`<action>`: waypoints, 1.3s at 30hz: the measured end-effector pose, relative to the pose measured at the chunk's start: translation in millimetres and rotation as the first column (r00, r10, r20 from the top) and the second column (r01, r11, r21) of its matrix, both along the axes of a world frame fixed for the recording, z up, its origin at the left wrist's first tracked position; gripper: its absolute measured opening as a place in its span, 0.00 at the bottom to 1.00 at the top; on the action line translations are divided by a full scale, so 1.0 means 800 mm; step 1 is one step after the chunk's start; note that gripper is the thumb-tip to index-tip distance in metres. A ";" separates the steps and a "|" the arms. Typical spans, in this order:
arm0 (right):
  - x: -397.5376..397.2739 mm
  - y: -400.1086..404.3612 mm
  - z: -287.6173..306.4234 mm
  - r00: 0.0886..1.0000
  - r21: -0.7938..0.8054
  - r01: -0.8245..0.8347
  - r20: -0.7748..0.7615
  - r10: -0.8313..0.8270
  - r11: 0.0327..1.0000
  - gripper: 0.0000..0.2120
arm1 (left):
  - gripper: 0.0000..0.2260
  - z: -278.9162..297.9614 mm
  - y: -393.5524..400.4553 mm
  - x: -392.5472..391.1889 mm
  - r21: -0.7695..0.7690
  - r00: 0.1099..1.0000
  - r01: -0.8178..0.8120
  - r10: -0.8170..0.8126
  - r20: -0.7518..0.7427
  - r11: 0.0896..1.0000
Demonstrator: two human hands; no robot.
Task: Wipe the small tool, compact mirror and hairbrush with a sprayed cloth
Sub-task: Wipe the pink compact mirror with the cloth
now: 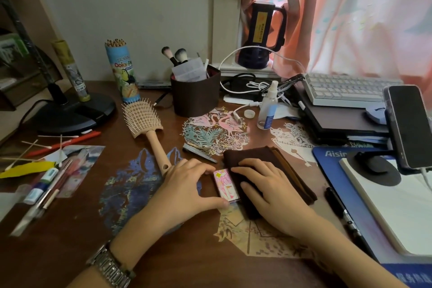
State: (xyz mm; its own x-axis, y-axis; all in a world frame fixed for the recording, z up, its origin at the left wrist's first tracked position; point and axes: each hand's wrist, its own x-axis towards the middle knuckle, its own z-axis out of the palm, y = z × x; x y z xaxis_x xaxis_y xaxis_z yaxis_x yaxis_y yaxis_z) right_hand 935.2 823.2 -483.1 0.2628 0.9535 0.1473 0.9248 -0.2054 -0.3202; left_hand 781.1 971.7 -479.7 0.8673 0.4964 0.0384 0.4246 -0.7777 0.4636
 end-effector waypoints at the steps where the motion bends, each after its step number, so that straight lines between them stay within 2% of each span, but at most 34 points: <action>1: 0.001 -0.001 0.000 1.000 -0.004 -0.007 -0.008 0.007 1.000 0.18 | 0.36 0.000 0.001 -0.002 0.002 1.000 -0.001 0.001 -0.012 1.000; 9: 0.027 -0.010 0.009 0.987 -0.051 -0.070 -0.146 0.062 0.996 0.19 | 0.35 -0.005 0.001 0.000 0.004 0.997 -0.003 0.002 0.080 1.000; 12: 0.030 -0.010 0.011 0.987 -0.065 -0.087 -0.139 0.077 0.994 0.20 | 0.38 -0.008 -0.005 0.005 0.016 0.991 0.005 -0.007 0.134 1.000; 17: 0.030 -0.009 0.009 0.995 -0.088 -0.076 -0.074 0.069 0.993 0.20 | 0.31 -0.005 -0.018 0.018 0.043 0.986 0.015 -0.022 0.166 0.999; 23: 0.019 -0.004 0.005 0.998 -0.057 -0.070 -0.005 0.070 0.996 0.19 | 0.29 -0.005 -0.006 0.013 0.031 0.989 -0.005 0.000 0.150 0.999; 28: 0.008 0.002 0.006 0.995 -0.062 -0.097 -0.001 0.098 0.993 0.19 | 0.26 -0.003 0.003 0.009 0.053 0.987 -0.047 0.038 0.158 0.997; 39: 0.001 -0.034 0.000 0.993 -0.100 -0.114 0.008 0.116 0.988 0.21 | 0.24 -0.001 0.003 0.005 0.040 0.993 -0.052 0.047 0.106 0.998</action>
State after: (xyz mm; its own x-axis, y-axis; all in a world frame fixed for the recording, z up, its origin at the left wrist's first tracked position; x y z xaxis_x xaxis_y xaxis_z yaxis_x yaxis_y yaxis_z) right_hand 935.9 796.2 -483.1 0.1493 0.9874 0.0533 0.9484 -0.1277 -0.2903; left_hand 785.2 974.4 -480.9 0.8318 0.5345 0.1496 0.4138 -0.7768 0.4746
